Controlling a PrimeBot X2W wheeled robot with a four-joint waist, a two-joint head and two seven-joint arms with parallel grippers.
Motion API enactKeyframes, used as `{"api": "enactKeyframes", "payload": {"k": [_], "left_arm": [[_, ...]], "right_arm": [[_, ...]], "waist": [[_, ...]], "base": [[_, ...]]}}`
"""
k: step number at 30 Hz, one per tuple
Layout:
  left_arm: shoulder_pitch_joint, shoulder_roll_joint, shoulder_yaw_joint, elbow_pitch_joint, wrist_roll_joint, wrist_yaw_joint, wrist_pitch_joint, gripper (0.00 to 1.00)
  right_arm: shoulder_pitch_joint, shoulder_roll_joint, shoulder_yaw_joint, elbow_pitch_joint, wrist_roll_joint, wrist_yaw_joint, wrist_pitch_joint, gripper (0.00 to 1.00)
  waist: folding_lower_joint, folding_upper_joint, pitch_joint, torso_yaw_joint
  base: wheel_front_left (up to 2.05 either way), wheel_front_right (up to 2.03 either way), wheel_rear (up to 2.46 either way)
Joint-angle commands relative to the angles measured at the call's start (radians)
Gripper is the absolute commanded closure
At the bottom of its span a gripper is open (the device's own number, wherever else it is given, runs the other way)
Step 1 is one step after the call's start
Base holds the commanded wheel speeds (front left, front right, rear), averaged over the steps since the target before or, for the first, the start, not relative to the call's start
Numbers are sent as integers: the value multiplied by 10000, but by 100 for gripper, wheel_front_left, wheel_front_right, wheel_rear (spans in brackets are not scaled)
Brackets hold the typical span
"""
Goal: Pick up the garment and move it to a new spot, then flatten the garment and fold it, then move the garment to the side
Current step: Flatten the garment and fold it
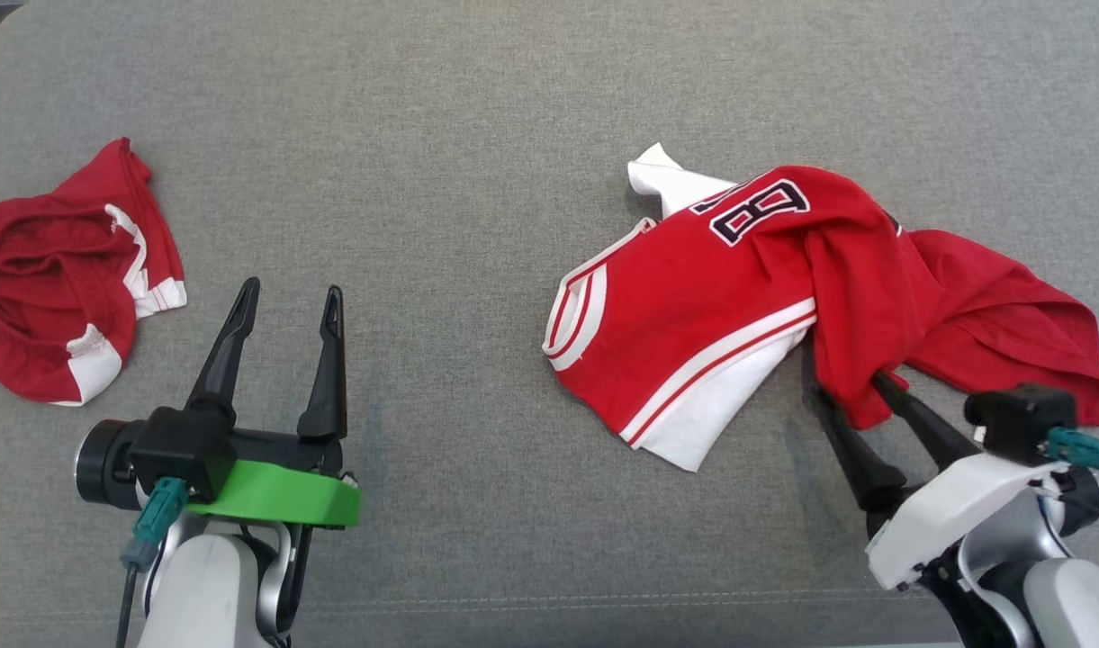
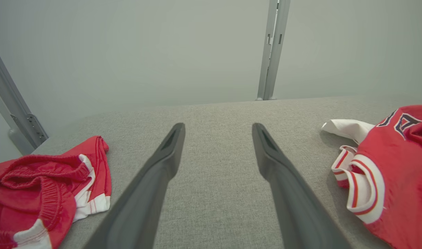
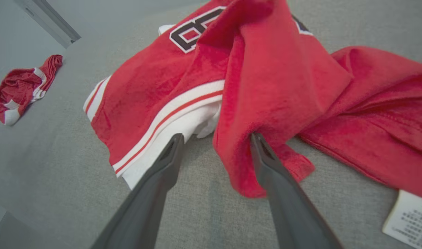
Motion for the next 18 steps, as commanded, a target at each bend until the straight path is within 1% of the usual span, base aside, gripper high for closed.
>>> {"api": "enactKeyframes", "payload": {"k": [1,4,6,9,12,14,16,18], "left_arm": [[-13,47,72,-11,20,-21,-28,0],[68,38,139,-33,64,26,-27,0],[87,42,180,-58,99,44,-27,0],[128,66,249,-102,143,71,-28,0],[182,54,282,-155,225,123,-27,0],[214,52,283,-190,266,147,-27,0],[283,53,296,-244,303,172,-28,0],[378,62,350,-300,366,249,-27,0]], "right_arm": [[82,21,-167,-309,239,-11,-168,0],[153,70,-658,-872,687,-11,-330,0],[92,138,-1140,-1147,791,-11,-550,0],[-140,471,-1991,-1337,844,-8,-1113,0],[-411,715,-2880,-1330,192,-8,-1880,0],[-540,818,-3236,-1244,-254,-7,-2306,0],[-669,816,-3423,-1154,-672,-8,-2661,0],[-670,777,-3392,-1045,-1059,-8,-2943,0]], "waist": [[0,0,-36,-22],[0,0,-121,-58],[0,0,-182,-69],[0,0,-296,-73],[0,0,-416,-52],[0,0,-524,-25],[0,0,-617,-1],[0,0,-749,25]], "base": [[0,0,0],[0,0,0],[0,0,0],[0,0,0],[0,0,0],[0,0,0],[0,0,0],[0,0,0]]}}
